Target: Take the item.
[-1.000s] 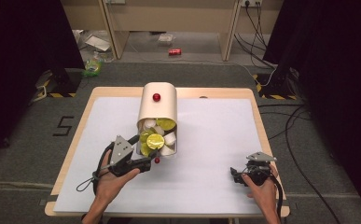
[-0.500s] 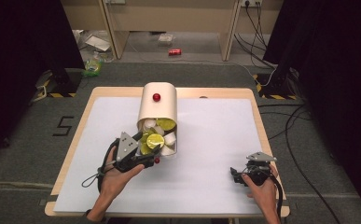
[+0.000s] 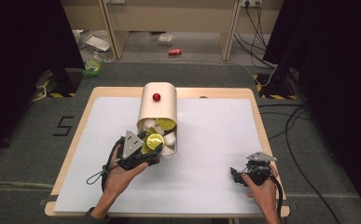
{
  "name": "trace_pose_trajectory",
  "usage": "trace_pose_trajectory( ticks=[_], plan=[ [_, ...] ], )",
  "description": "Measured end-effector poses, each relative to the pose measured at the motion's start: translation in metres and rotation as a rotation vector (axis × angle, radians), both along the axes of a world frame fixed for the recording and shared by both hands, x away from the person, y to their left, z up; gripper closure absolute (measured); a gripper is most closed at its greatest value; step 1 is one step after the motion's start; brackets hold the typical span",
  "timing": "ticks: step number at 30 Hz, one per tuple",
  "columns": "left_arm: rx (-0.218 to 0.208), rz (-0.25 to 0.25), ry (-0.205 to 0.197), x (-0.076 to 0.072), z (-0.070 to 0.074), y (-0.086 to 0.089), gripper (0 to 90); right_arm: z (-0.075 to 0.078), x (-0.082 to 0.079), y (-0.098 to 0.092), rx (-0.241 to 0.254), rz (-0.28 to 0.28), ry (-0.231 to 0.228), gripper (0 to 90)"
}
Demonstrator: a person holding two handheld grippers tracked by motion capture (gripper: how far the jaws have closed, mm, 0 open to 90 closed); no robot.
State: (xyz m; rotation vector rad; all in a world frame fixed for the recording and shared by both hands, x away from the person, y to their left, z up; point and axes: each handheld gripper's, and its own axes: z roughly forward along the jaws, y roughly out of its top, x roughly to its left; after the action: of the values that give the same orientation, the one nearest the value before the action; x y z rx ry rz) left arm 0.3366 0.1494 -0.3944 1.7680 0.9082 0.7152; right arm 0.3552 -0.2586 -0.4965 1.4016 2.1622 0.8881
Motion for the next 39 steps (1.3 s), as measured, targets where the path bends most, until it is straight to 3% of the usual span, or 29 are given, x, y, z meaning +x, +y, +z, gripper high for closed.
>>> trace_pose_trajectory(
  ticks=[21,25,39],
  plan=[
    [0.012,-0.021,0.051,0.0083,-0.0051,-0.0034,34.5,0.0,0.0,0.0,0.0,0.0,0.0,4.3],
    [0.042,-0.01,0.041,0.0102,-0.005,-0.0032,38.5,0.0,0.0,0.0001,-0.001,0.0,0.0,4.2],
    [0.067,-0.016,0.021,0.0074,-0.0041,-0.003,39.2,0.0,0.0,0.0001,-0.001,-0.001,0.0,4.3]
  ],
)
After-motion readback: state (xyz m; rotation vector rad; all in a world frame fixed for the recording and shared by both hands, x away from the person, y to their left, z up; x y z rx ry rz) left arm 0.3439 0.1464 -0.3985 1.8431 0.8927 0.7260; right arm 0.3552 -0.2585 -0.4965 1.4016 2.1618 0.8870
